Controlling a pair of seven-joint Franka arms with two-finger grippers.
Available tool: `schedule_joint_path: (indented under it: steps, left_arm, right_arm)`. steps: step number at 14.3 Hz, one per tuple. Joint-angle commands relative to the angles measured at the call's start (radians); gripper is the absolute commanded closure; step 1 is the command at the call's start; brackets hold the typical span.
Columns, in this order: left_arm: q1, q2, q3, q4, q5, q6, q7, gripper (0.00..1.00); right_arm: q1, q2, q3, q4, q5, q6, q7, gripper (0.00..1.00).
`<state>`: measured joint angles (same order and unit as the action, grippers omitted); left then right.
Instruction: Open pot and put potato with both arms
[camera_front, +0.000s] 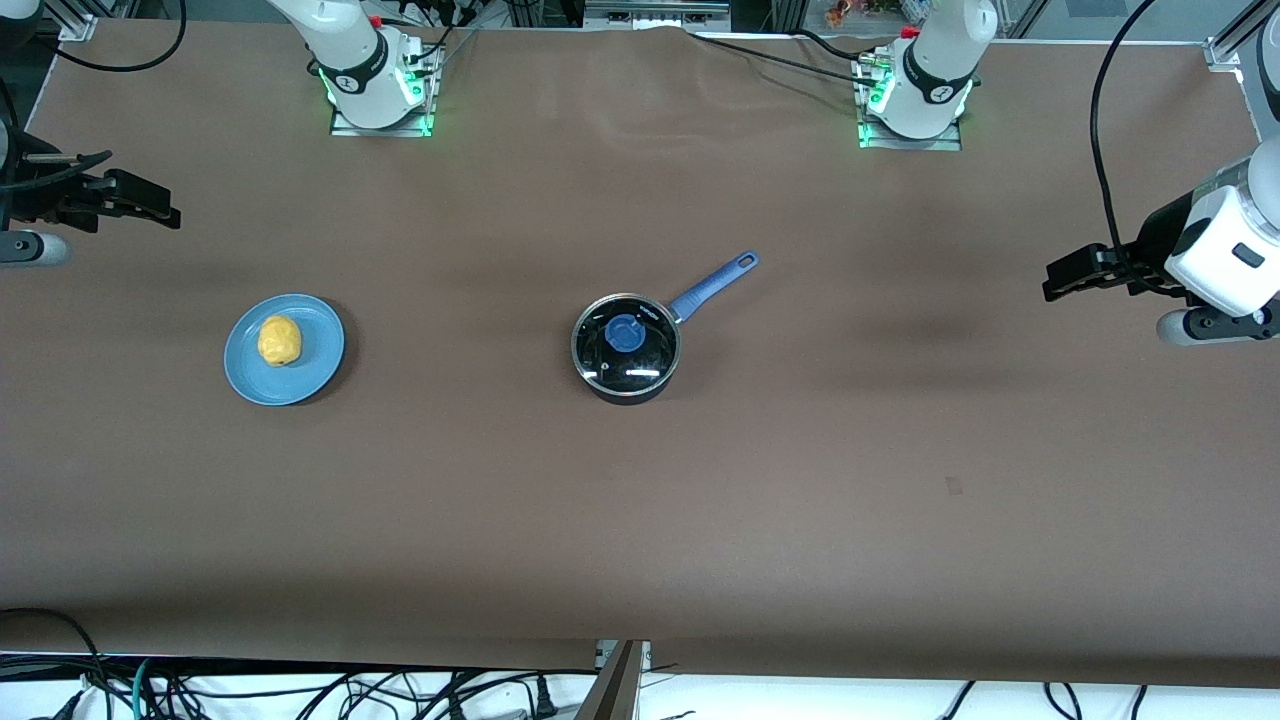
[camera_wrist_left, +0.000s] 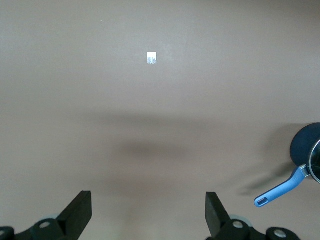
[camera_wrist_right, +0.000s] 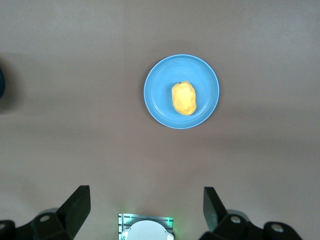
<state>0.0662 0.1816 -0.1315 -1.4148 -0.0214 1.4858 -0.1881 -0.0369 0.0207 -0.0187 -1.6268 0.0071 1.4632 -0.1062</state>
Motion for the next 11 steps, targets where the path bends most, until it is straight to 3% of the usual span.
schedule_joint_path:
  steps: [1,5,7,11]
  left_arm:
    - [-0.003,-0.019,0.009,-0.013,-0.011,-0.004,0.025,0.0]
    - [-0.006,-0.014,0.006,-0.013,-0.023,-0.001,0.015,0.0]
    - [-0.066,-0.001,-0.003,-0.013,-0.052,0.022,-0.005,0.0]
    - [-0.196,0.108,-0.08,-0.015,-0.104,0.27,-0.409,0.0]
  right_arm:
    - [-0.009,0.005,0.003,0.021,0.004,-0.02,-0.001,0.0]
    - [-0.009,0.005,0.003,0.019,0.004,-0.02,-0.001,0.0]
    - [-0.009,0.005,0.003,0.019,0.004,-0.021,-0.001,0.0]
    - [-0.009,0.005,0.005,0.019,0.004,-0.02,0.0,0.0]
